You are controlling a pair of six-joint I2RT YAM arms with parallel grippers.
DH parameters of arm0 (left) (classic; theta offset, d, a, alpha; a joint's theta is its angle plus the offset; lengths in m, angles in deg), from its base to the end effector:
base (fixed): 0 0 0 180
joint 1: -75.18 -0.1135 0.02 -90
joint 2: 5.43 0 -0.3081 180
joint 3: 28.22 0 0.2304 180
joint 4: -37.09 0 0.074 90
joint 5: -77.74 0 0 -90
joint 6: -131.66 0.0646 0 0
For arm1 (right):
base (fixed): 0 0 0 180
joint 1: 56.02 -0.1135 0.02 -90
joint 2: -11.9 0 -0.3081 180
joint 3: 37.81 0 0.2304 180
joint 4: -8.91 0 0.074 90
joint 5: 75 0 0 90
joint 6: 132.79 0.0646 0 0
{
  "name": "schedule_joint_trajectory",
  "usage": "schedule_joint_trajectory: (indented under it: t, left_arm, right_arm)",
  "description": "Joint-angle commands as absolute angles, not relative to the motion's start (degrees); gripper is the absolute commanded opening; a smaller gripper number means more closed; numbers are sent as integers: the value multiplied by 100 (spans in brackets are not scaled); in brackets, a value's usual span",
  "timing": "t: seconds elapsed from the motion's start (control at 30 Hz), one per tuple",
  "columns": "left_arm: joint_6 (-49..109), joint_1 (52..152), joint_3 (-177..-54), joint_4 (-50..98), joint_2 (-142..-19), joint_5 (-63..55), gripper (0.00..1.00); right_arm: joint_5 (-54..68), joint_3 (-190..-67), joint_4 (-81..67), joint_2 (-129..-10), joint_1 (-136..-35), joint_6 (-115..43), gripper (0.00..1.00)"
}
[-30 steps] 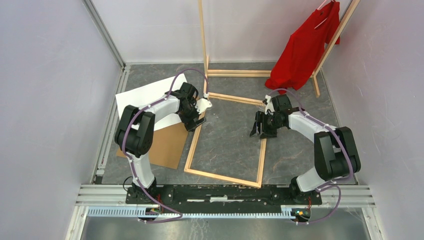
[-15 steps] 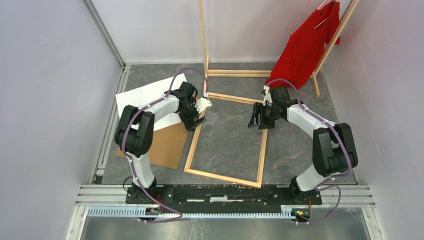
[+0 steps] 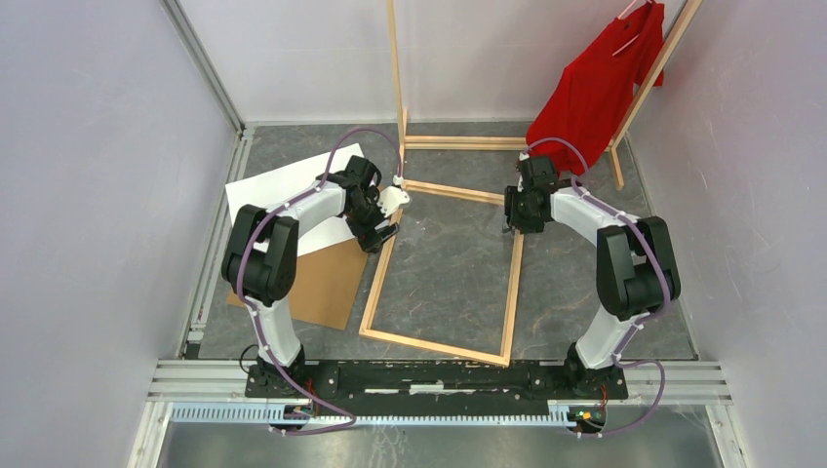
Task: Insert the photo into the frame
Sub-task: Move the photo to the center of the board.
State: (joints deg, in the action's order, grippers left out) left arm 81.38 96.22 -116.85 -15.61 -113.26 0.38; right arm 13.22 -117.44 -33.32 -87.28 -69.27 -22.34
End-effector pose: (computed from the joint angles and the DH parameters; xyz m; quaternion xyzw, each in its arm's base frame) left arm 0.3445 -0.1476 0.2008 0.5113 0.8380 -0.0819 0.1719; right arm 0.3420 0.0826 0.2185 0.0571 0.9680 0.0851 0.2289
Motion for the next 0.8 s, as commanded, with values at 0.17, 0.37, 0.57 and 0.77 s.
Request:
schedule_joint_trajectory:
  t: [0.17,0.37,0.57,0.77]
  left_arm:
    - [8068,9625,-11898,-1554,-11175,302,100]
    - [8013,9704,-11861,-1495,-11328,385,100]
    - [7976,9810,-11829,-1396,-11462,374,100]
    - [7988,9808,-11761,-1364,-11486,366,100]
  right_arm:
    - [1513,-11708,-3244,-9035,-6944,-2281,53]
    - [1213,-11525,-3035,-9126,-7027,-2163,51]
    - [1175,-11456,-2984,-9136,-7173,-2098,49]
    - [1297,-11397,-2932,-9187,-7269,-2068,47]
